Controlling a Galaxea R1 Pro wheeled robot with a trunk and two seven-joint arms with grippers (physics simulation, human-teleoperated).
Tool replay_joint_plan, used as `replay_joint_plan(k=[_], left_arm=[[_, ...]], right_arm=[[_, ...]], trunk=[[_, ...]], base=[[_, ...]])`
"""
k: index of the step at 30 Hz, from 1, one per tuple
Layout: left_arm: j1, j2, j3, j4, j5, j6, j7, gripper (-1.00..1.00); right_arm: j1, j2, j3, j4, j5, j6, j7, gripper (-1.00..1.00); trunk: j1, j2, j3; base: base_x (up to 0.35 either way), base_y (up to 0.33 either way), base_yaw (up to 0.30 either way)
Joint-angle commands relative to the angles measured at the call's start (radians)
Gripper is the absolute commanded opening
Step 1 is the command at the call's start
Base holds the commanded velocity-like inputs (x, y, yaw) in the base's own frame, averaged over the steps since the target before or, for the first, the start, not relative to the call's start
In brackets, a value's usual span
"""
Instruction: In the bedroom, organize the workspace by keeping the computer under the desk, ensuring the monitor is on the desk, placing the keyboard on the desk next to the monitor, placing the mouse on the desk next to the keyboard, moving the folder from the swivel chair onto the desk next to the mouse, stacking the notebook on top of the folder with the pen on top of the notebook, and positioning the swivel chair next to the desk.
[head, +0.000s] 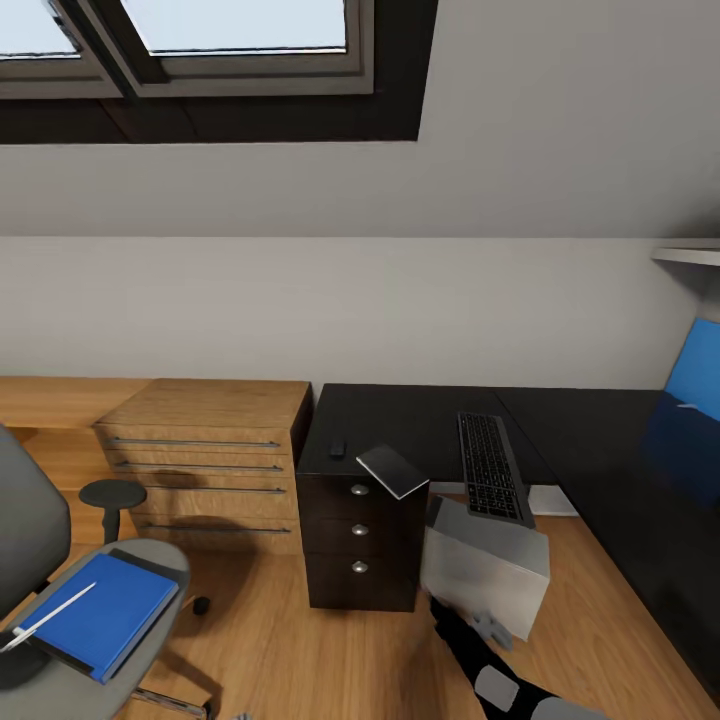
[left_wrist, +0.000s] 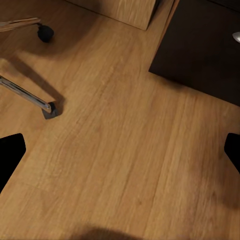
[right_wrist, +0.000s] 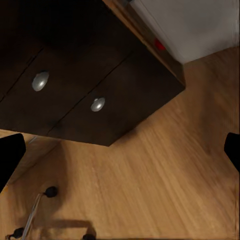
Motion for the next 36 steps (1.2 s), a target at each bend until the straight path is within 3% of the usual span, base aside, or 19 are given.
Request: replay_joint_plan(k=[1, 8, 11, 15, 16, 19, 23, 30, 36], left_arm=[[-0.001, 0.0, -0.002, 0.0, 0.008, -0.003, 0.001, 1.0], [-0.001, 0.0, -0.002, 0.0, 0.008, -0.003, 0.001, 1.0], [-0.001, 0.0, -0.002, 0.0, 0.007, -0.003, 0.002, 1.0], [-0.001, -0.001, -0.002, 0.0, 0.007, -0.004, 0.002, 1.0], [-0.001, -0.002, -0.002, 0.0, 0.007, -0.004, 0.002, 1.0], [-0.001, -0.002, -0.002, 0.0, 0.006, -0.004, 0.002, 1.0], [-0.001, -0.003, -0.002, 0.0, 0.006, -0.004, 0.002, 1.0], [-0.001, -0.003, -0.002, 0.0, 0.007, -0.004, 0.002, 1.0], [-0.001, -0.003, -0.002, 0.0, 0.008, -0.004, 0.002, 1.0]], right_arm=[[0.006, -0.008, 0.003, 0.002, -0.01, -0.003, -0.006, 1.0], [0.044, -0.037, 0.004, 0.002, -0.002, -0.006, -0.024, 1.0], [0.055, -0.047, 0.008, 0.001, 0.027, -0.007, -0.034, 1.0], [0.069, -0.065, 0.027, 0.001, 0.125, -0.009, -0.051, 1.0], [0.076, -0.071, 0.036, 0.001, 0.19, -0.01, -0.06, 1.0], [0.086, -0.077, 0.044, 0.002, 0.283, -0.011, -0.08, 1.0], [0.097, -0.081, 0.049, 0.002, 0.359, -0.017, -0.113, 1.0], [0.112, -0.081, 0.052, 0.003, 0.403, -0.05, -0.14, 1.0], [0.12, -0.073, 0.052, 0.005, 0.41, -0.058, -0.145, 1.0]], trunk=[[0.0, -0.001, -0.001], [0.0, -0.001, -0.001], [0.0, -0.001, -0.001], [0.0, -0.001, -0.001], [0.0, -0.001, -0.001], [0.0, -0.001, -0.001], [0.0, -0.001, -0.001], [0.0, -0.001, -0.001], [0.0, -0.001, -0.001]], base=[[0.0, 0.0, 0.0], [0.0, 0.0, 0.0], [0.0, 0.0, 0.0], [0.0, 0.0, 0.0], [0.0, 0.0, 0.0], [0.0, 0.0, 0.0], [0.0, 0.0, 0.0], [0.0, 0.0, 0.0], [0.0, 0.0, 0.0]])
